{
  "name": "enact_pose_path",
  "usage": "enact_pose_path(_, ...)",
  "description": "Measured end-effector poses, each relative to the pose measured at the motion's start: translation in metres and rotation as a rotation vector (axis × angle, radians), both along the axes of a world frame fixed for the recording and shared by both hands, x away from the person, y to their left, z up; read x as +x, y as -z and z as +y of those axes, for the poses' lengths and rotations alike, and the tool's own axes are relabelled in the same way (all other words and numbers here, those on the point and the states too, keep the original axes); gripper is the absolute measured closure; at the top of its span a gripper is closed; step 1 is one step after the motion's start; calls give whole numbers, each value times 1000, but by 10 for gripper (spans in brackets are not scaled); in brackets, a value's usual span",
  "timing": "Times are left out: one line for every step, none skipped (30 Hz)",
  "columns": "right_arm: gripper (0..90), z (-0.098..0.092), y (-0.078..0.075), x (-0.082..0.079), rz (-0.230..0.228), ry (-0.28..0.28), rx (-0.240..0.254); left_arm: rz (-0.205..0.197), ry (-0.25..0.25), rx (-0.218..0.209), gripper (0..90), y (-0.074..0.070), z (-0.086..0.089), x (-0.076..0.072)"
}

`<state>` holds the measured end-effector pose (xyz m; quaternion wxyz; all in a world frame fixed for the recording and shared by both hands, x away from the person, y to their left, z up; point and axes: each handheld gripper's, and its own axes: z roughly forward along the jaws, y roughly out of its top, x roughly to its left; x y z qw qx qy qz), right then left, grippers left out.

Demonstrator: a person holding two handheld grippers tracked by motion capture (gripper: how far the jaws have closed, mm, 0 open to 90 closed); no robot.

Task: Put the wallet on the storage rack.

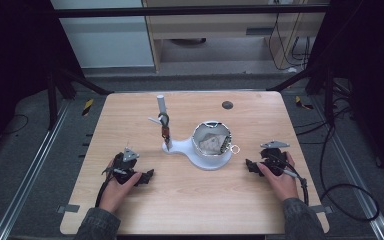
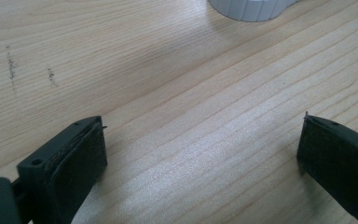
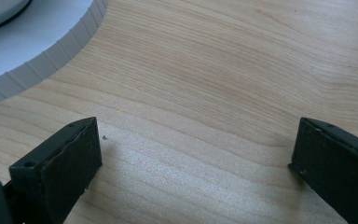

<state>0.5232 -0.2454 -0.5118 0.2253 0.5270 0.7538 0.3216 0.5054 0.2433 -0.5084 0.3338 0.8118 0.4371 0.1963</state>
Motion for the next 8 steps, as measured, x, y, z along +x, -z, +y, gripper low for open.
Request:
enact_pose_path(13,0,0,-1,-5,4,-4,0,-1,-1,7,0,0,0)
enact_pose_path(13,0,0,-2,-3,14,2,1,0,-2,6,0,0,0)
enact_pose_path(13,1,0,-2,-3,22,2,2,1,-1,5,0,0,0)
enact_pose_path(13,1,0,-3,-4,30,2,2,-1,-2,3,0,0,0)
enact_pose_path(13,1,0,-3,-5,32,-1,2,-2,-3,3,0,0,0)
enact_pose_path(12,1,0,-4,-5,35,-1,1,-1,-4,2,0,0,0)
enact_pose_path(12,1,0,-4,-4,39,2,2,-1,-2,0,0,-1,1)
enact_pose_path(12,1,0,-5,-4,43,-1,2,-2,-3,0,0,-1,1)
